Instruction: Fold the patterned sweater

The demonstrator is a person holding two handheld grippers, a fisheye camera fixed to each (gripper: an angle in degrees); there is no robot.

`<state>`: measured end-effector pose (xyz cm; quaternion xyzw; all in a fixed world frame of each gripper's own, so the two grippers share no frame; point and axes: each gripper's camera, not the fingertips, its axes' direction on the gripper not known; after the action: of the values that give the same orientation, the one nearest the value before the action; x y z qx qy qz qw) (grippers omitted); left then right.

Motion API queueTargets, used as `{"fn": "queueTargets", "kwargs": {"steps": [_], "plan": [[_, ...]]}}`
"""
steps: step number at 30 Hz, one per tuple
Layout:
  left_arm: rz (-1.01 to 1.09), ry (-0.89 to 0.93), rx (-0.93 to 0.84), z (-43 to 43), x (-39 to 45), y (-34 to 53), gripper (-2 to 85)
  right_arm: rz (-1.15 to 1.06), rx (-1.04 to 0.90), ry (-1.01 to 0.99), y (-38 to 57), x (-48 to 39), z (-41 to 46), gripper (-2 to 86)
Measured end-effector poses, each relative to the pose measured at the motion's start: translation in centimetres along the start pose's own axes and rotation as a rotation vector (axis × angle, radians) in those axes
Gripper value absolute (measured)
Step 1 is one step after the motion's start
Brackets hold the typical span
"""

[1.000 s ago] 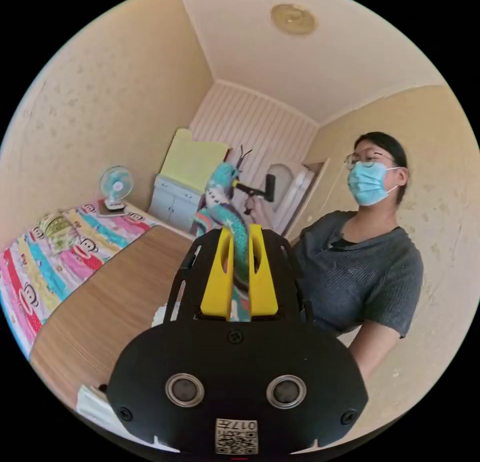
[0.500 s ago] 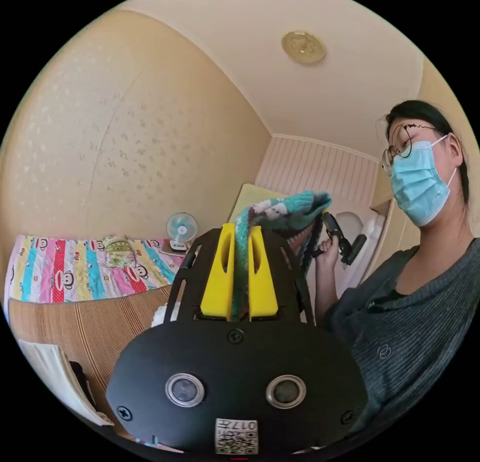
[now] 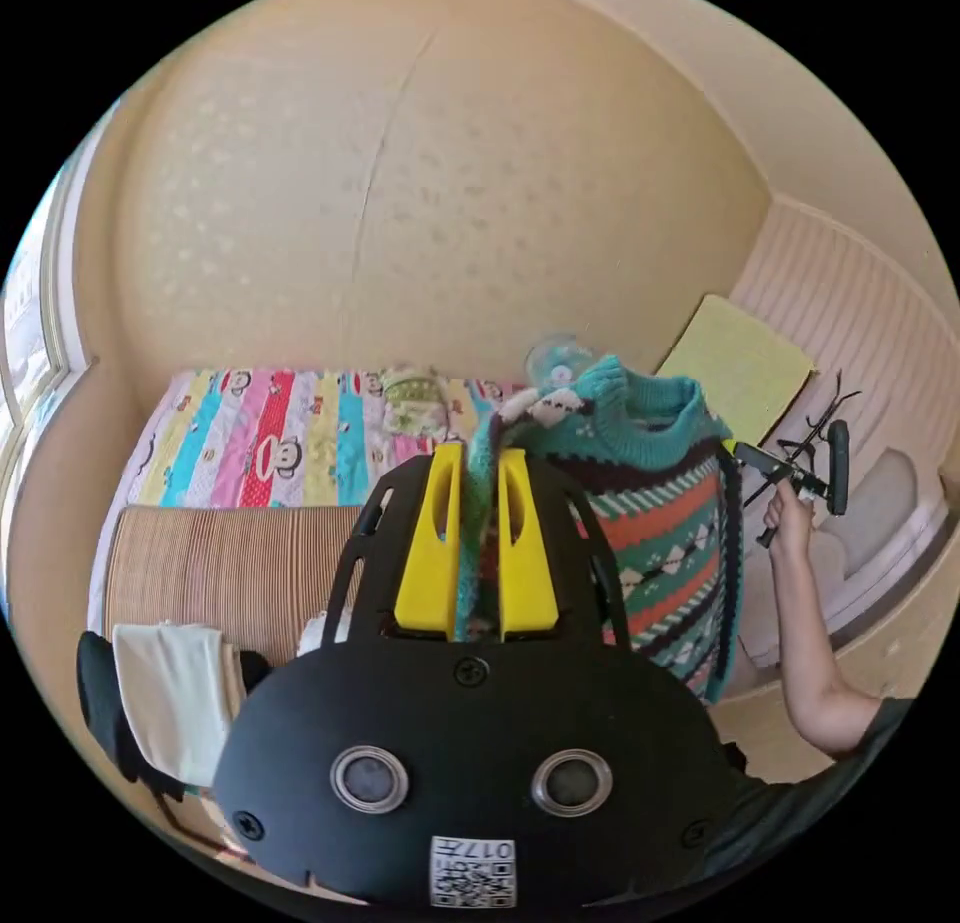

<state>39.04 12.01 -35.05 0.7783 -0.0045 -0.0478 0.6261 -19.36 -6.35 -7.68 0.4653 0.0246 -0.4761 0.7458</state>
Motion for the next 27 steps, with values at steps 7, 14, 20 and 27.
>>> {"fn": "queueTargets", "kwargs": {"steps": [7, 14, 20, 27], "plan": [[-0.17, 0.055, -0.457, 17.4, -10.0, 9.7, 4.3, -0.062, -0.573, -0.059, 5.8, 3.1, 20.7, 3.9], [-0.084, 0.055, -0.929, 28.9, -9.5, 20.2, 2.6, -0.297, -1.008, 0.105, 12.0, 2.4, 32.0, 1.0], [-0.002, -0.03, -1.012, 34.2, -10.5, 19.3, 0.5, -0.379, -0.923, 0.147, 7.1, 2.9, 34.5, 0.5], [0.058, -0.151, -1.106, 35.3, -12.4, 23.9, -0.7, -0.221, -1.077, 0.138, 9.2, 9.0, 38.0, 0.4]]}}
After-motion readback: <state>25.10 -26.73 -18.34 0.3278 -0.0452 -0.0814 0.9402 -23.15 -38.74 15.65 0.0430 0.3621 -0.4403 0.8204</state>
